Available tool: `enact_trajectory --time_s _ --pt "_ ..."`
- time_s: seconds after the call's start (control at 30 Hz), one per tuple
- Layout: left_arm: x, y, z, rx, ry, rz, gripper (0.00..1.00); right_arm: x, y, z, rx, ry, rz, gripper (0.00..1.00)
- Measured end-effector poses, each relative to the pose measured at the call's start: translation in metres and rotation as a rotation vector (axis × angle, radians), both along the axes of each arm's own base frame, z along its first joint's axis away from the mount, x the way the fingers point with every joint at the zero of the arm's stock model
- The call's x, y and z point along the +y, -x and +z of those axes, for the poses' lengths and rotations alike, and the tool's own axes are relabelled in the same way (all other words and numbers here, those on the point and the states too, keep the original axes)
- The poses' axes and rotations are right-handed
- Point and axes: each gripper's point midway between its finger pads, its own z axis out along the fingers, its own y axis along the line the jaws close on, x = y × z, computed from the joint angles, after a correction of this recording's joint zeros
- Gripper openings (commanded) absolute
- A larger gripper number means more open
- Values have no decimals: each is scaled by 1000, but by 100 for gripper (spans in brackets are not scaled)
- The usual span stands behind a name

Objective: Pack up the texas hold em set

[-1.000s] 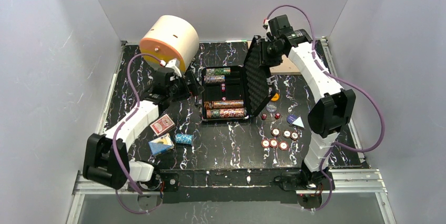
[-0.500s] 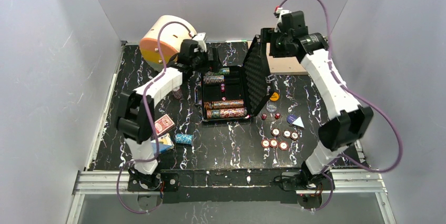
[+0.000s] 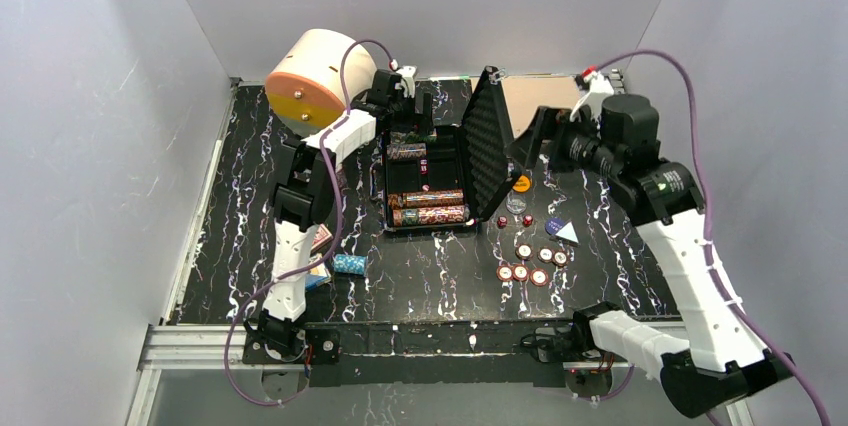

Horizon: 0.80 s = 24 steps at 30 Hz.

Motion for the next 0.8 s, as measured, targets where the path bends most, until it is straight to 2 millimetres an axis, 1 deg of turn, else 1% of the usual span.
enact_trajectory --time_s 0.07,0.1,0.23,0.3,0.33,0.4,0.57,0.7,0.8 --pt "0 -2 -9 6 -8 -3 98 0 11 -23 55 -10 5 95" --pt "-1 -4 -10 3 -7 -4 98 1 13 -34 80 -15 6 95" --pt "-2 -7 -12 -5 -7 -5 98 6 24 -97 238 -21 16 95" --pt "-2 -8 -12 -10 -6 -5 98 6 28 -122 298 -20 11 95" --pt "-3 -8 -11 -12 -5 -5 98 6 30 -131 316 -18 10 95" --pt "-3 -10 -10 -17 -3 -4 98 7 30 -140 326 -16 6 95" --pt "-3 -13 -16 -15 3 12 98 11 22 -151 271 1 -11 95" --pt "-1 -18 -21 -8 -7 45 97 14 11 -161 202 28 -44 88" --pt "1 -20 -25 5 -15 69 95 14 3 -167 154 51 -83 81"
